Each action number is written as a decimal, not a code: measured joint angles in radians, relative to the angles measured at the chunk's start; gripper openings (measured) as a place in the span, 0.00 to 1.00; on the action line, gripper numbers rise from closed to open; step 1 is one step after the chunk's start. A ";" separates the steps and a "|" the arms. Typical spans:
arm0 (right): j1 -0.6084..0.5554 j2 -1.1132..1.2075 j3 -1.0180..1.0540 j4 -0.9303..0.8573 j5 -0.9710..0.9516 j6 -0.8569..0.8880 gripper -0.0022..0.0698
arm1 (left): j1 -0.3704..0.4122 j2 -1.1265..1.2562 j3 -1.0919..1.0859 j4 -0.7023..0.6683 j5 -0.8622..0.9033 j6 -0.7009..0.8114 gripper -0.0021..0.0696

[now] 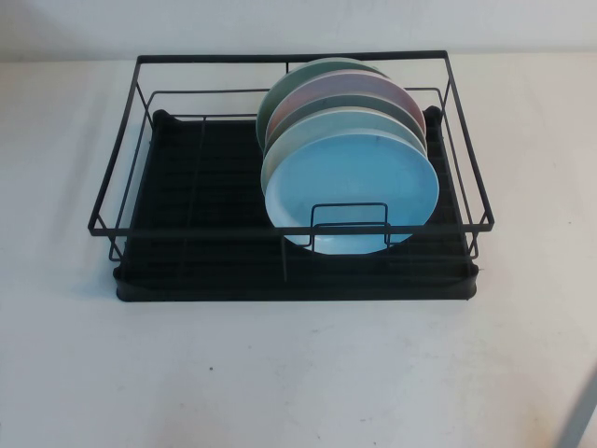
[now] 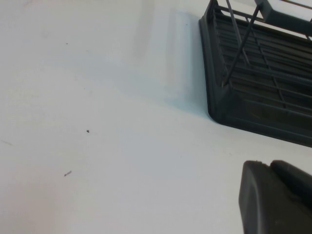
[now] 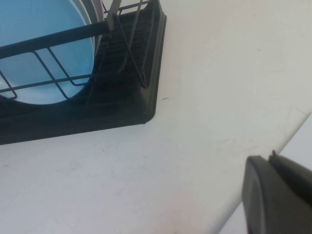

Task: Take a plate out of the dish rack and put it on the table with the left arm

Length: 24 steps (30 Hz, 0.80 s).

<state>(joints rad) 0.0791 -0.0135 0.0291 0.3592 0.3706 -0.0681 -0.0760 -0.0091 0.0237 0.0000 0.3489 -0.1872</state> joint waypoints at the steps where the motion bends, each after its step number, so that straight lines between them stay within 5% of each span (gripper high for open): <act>1: 0.000 0.000 0.000 0.000 0.000 0.000 0.00 | 0.000 0.000 0.000 0.000 0.000 0.000 0.02; 18: 0.000 0.000 0.000 0.000 0.000 0.000 0.00 | 0.000 0.000 0.000 -0.026 -0.011 -0.006 0.02; 24: 0.000 0.000 0.000 0.000 0.000 0.000 0.00 | 0.000 0.000 0.000 -0.248 -0.145 -0.187 0.02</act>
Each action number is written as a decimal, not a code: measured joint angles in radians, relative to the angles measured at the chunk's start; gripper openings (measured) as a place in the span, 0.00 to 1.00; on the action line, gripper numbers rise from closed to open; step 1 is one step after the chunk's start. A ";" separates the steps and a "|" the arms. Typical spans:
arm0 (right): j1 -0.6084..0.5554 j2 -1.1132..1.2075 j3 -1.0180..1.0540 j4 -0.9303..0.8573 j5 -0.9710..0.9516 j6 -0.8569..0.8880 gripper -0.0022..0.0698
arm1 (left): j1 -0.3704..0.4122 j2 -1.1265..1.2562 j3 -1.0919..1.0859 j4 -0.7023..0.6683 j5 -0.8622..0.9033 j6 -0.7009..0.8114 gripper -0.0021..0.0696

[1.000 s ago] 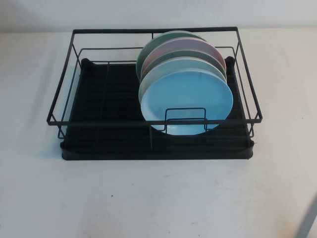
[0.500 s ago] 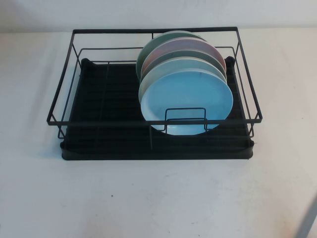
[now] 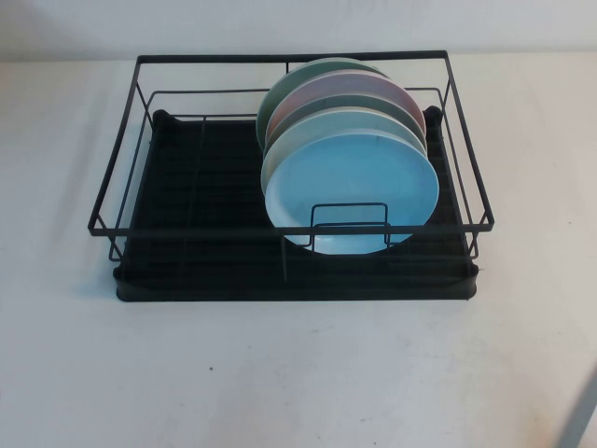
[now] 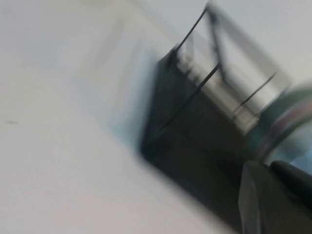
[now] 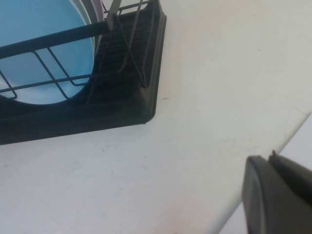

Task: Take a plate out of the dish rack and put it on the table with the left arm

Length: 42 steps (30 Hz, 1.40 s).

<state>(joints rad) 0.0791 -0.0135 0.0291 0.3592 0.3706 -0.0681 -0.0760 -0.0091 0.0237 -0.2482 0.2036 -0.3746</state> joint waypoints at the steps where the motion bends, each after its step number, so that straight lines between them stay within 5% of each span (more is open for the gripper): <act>1: 0.000 0.000 0.000 0.000 0.000 0.000 0.00 | 0.000 0.000 0.000 -0.059 -0.047 -0.039 0.02; 14: 0.000 0.000 0.000 0.000 0.000 0.000 0.00 | 0.000 0.000 0.000 -0.119 -0.330 -0.155 0.02; 19: 0.000 0.000 0.000 0.000 0.000 0.000 0.00 | 0.000 0.042 -0.213 0.137 -0.025 -0.151 0.02; 24: 0.000 0.000 0.000 0.000 0.000 0.000 0.00 | 0.000 0.280 -0.612 0.230 0.421 0.238 0.02; 33: 0.000 0.000 0.000 0.000 0.000 0.000 0.00 | 0.000 0.779 -1.168 -0.061 0.925 0.985 0.02; 38: 0.000 0.000 0.000 0.000 0.000 0.000 0.00 | -0.023 1.038 -1.363 -0.173 1.036 1.153 0.02; 42: 0.000 0.000 0.000 0.000 0.000 0.000 0.00 | -0.128 1.175 -1.467 -0.155 1.038 1.233 0.02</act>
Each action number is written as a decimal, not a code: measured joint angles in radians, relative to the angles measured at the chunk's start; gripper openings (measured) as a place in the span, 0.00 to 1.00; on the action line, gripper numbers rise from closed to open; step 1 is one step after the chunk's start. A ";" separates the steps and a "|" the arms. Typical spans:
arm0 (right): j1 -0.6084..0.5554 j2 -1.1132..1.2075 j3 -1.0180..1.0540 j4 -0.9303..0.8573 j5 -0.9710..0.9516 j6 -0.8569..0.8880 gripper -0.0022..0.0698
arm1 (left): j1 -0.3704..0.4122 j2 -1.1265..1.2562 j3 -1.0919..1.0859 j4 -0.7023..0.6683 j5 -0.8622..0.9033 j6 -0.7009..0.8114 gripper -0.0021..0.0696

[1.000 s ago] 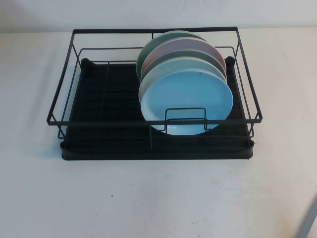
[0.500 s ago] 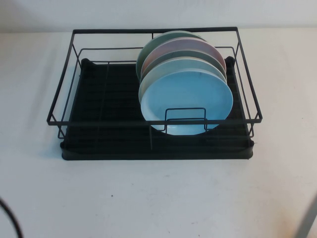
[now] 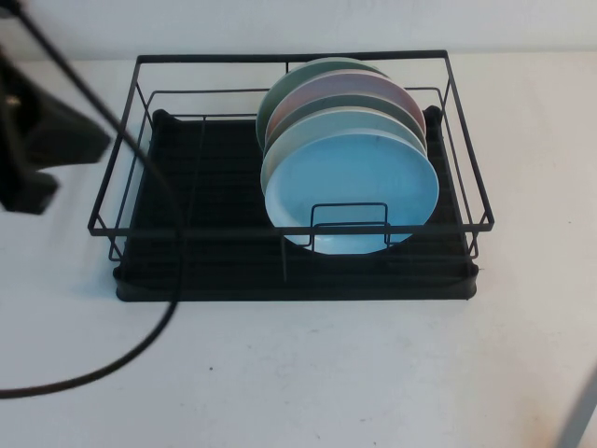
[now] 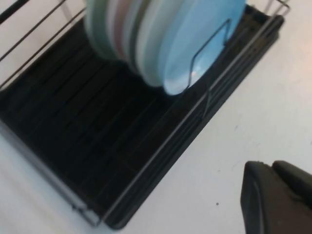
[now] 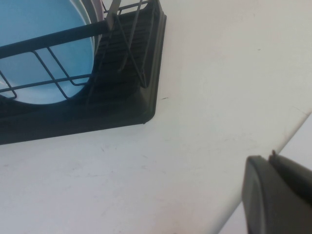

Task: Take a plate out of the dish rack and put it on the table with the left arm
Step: Grasp the plate from the shelf

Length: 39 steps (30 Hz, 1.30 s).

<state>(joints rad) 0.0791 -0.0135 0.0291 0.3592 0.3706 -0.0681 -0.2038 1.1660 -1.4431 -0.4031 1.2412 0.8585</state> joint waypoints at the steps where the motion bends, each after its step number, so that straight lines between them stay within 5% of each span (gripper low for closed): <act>1: 0.000 0.000 0.000 0.000 0.000 0.000 0.00 | -0.028 0.029 -0.017 0.015 0.000 0.007 0.02; 10: 0.000 0.000 0.000 0.000 0.000 0.000 0.00 | -0.287 0.271 -0.112 0.255 -0.026 0.050 0.09; 17: 0.000 0.000 0.000 0.000 0.000 0.000 0.00 | -0.400 0.410 -0.135 0.266 -0.132 0.138 0.55; 20: 0.000 0.000 0.000 0.000 0.000 0.000 0.00 | -0.424 0.456 -0.137 0.264 -0.210 0.180 0.63; 31: 0.000 0.000 0.000 -0.012 0.000 0.000 0.00 | -0.437 0.541 -0.137 0.262 -0.512 0.208 0.65; 39: 0.000 0.000 0.000 -0.015 0.000 0.000 0.00 | -0.437 0.591 -0.137 0.258 -0.619 0.209 0.58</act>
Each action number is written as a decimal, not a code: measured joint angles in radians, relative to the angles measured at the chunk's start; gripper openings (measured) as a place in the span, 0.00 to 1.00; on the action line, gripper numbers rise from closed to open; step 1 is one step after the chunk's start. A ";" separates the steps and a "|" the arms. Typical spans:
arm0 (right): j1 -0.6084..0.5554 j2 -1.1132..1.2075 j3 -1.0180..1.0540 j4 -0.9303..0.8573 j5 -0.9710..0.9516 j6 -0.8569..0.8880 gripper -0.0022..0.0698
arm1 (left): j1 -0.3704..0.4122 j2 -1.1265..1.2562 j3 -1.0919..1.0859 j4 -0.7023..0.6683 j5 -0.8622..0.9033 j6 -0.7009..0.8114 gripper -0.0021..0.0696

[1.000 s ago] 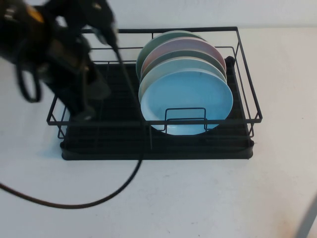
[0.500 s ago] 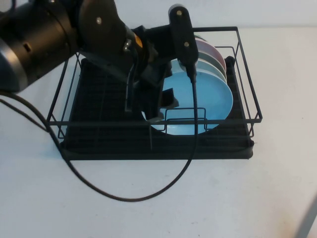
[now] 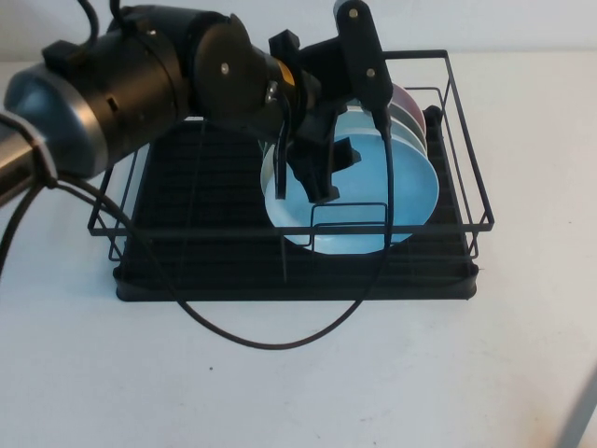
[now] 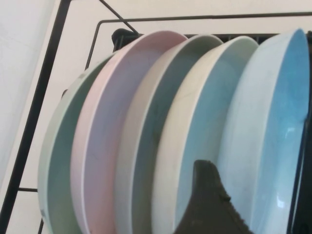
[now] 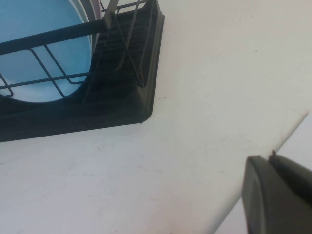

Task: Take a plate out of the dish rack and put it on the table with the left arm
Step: Grasp the plate from the shelf

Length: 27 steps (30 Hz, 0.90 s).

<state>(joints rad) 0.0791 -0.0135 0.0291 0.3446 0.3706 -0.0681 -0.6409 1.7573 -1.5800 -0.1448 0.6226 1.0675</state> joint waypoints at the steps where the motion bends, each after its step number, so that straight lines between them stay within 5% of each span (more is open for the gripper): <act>1: 0.000 0.000 0.000 0.000 0.000 0.000 0.00 | 0.000 0.006 0.000 0.000 -0.006 0.000 0.57; 14: 0.000 0.000 0.000 -0.002 0.000 0.000 0.00 | 0.000 0.075 0.000 -0.001 -0.085 0.010 0.52; 21: 0.000 0.000 0.000 -0.004 0.000 0.000 0.00 | 0.000 0.079 0.000 0.001 -0.111 0.011 0.13; 27: 0.000 0.000 0.000 -0.004 0.000 0.000 0.00 | -0.002 0.066 0.000 0.049 -0.101 0.015 0.11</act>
<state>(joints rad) 0.0791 -0.0135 0.0291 0.3406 0.3706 -0.0681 -0.6431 1.8232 -1.5800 -0.0956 0.5215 1.0826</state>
